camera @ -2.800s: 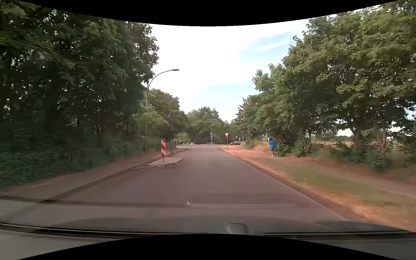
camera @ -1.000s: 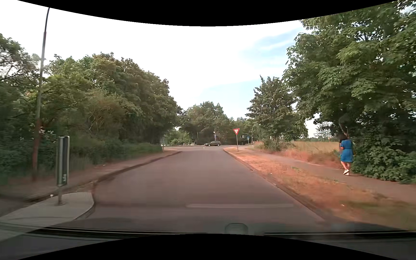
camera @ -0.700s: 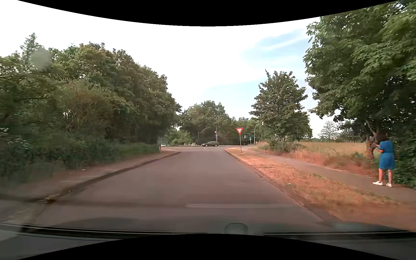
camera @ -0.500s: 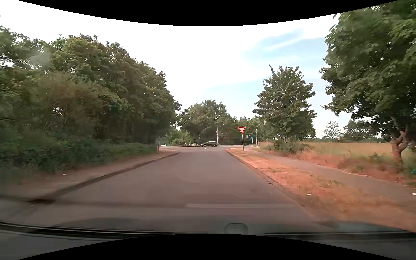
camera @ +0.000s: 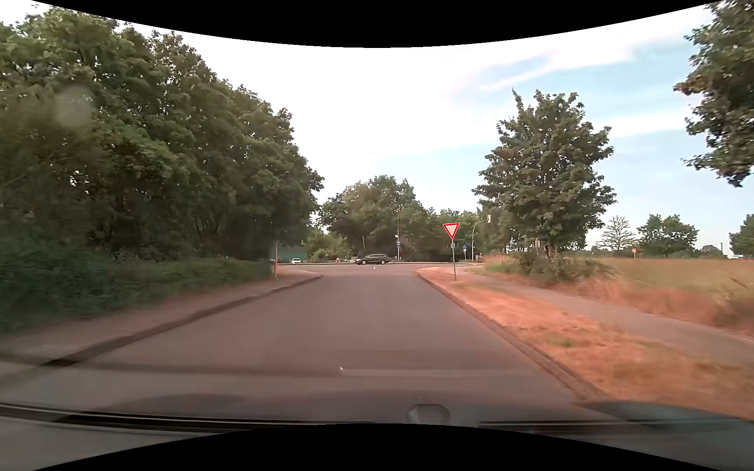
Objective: Follow the waypoints while adhering to traffic rules and regulations
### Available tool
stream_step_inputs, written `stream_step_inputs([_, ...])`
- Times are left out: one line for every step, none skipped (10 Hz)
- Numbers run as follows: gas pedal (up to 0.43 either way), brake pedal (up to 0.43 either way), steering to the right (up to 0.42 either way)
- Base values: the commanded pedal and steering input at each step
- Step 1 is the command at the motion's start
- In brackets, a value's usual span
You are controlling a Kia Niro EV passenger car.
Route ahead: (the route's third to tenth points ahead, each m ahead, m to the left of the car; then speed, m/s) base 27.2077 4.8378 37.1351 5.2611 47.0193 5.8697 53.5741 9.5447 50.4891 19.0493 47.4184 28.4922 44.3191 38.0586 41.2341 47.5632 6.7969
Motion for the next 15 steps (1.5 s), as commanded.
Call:
stream_step_inputs([0.118,0.0,-0.007])
stream_step_inputs([0.118,0.0,-0.008])
stream_step_inputs([0.118,0.0,-0.008])
stream_step_inputs([0.118,0.0,-0.005])
stream_step_inputs([0.118,0.0,-0.001])
stream_step_inputs([0.118,0.0,0.0])
stream_step_inputs([0.118,0.0,0.0])
stream_step_inputs([0.13,0.0,0.0])
stream_step_inputs([0.13,0.0,0.001])
stream_step_inputs([0.13,0.0,0.001])
stream_step_inputs([0.13,0.0,0.003])
stream_step_inputs([0.13,0.0,0.003])
stream_step_inputs([0.13,0.0,0.003])
stream_step_inputs([0.13,0.0,0.003])
stream_step_inputs([0.13,0.0,0.0])
